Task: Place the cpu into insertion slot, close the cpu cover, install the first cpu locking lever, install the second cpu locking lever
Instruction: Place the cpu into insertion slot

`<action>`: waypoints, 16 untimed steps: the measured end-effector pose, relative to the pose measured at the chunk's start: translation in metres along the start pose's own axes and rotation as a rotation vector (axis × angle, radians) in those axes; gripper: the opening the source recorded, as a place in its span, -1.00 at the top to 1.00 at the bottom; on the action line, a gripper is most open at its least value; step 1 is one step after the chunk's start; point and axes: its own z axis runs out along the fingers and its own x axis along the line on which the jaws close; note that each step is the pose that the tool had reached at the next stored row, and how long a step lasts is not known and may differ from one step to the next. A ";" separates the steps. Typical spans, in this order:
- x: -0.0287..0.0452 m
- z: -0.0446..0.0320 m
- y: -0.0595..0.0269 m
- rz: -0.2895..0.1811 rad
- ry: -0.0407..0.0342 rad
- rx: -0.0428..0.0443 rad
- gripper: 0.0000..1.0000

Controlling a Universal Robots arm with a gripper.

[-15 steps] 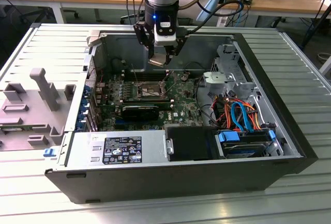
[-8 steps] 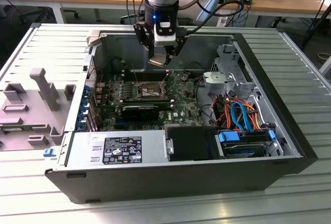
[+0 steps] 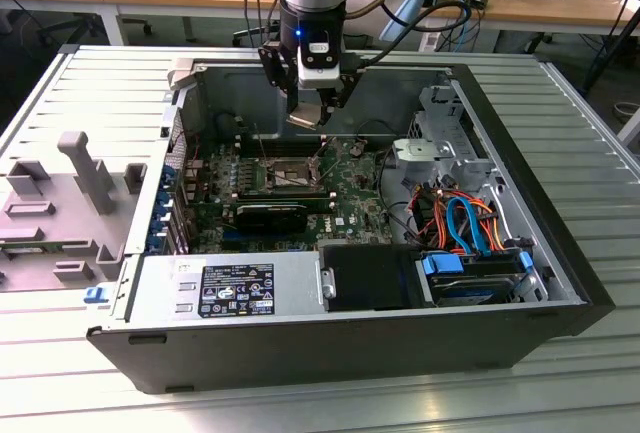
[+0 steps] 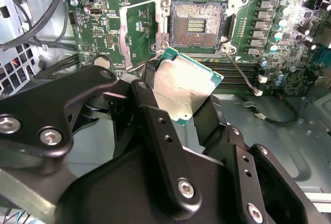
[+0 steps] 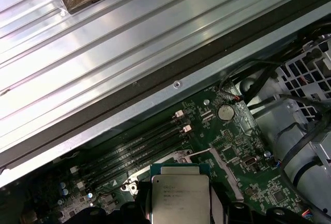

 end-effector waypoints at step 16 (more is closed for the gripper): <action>0.0000 0.0000 0.0000 0.009 -0.0008 -0.0001 -0.08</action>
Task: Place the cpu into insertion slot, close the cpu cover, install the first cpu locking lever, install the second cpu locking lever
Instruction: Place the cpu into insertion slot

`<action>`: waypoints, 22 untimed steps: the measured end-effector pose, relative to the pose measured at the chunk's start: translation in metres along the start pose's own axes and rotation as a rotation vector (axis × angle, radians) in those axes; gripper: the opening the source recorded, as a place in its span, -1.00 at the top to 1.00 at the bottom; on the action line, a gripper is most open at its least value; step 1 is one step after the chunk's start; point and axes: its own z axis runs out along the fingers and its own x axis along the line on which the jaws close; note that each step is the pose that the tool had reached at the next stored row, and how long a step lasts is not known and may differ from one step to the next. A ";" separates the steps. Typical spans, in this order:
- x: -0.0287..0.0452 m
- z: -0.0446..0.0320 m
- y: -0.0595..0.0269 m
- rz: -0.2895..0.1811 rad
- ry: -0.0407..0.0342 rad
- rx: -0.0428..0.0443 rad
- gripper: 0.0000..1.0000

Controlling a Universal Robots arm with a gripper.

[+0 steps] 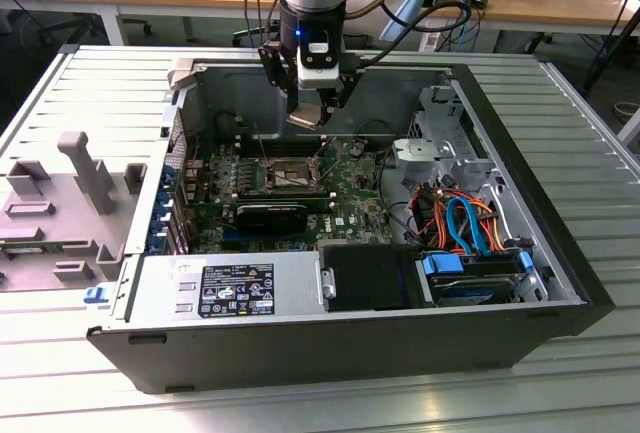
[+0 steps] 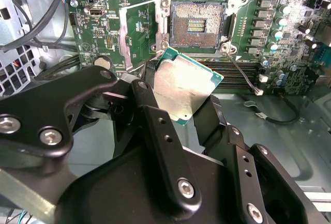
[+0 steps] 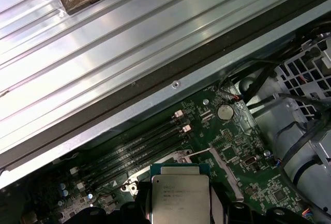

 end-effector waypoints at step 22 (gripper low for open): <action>0.0000 0.0001 0.0000 0.013 -0.0012 -0.0003 -0.08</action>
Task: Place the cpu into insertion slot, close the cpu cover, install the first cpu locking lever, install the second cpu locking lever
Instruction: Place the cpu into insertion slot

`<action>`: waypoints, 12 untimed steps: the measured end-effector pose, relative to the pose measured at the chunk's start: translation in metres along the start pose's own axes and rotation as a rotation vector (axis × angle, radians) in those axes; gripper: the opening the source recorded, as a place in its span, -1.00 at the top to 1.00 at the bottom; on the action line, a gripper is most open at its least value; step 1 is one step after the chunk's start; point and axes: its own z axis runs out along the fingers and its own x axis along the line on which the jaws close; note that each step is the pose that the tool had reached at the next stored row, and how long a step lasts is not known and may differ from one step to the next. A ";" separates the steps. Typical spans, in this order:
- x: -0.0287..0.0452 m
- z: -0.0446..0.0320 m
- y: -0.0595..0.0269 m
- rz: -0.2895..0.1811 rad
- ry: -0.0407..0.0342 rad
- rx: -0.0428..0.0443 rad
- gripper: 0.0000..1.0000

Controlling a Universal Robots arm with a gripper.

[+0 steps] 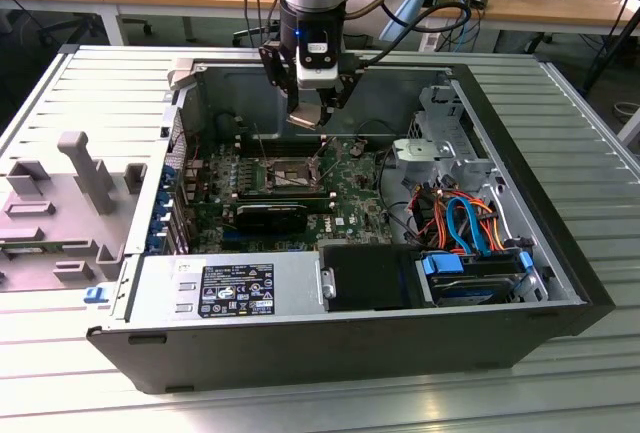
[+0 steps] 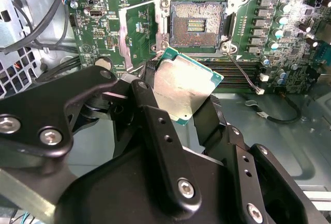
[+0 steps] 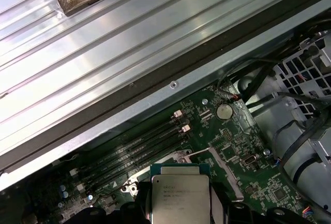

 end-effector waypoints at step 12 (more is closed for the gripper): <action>0.0000 0.0008 -0.0001 0.031 -0.0028 -0.0006 -0.08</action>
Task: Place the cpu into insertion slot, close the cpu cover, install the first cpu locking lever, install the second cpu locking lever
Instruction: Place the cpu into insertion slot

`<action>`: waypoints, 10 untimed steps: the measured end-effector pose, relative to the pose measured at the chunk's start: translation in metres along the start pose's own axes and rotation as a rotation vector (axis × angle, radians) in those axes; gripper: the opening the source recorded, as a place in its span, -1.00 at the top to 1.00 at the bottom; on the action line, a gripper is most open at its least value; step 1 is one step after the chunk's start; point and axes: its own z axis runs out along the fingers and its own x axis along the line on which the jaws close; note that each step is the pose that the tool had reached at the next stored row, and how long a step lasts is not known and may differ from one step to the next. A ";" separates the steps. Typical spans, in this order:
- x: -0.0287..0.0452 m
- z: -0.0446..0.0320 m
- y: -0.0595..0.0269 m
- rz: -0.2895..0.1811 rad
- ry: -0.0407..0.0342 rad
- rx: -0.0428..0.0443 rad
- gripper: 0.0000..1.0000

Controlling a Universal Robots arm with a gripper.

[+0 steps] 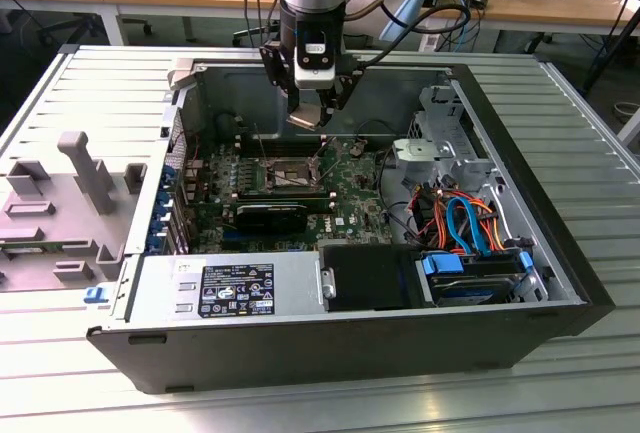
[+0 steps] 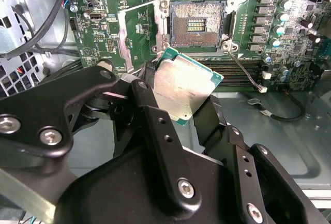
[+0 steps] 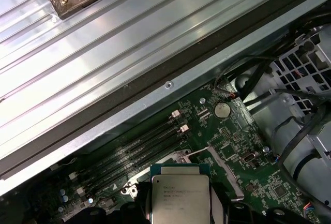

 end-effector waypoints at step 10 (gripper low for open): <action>0.0000 0.0001 0.0000 0.009 -0.0009 -0.0002 -0.08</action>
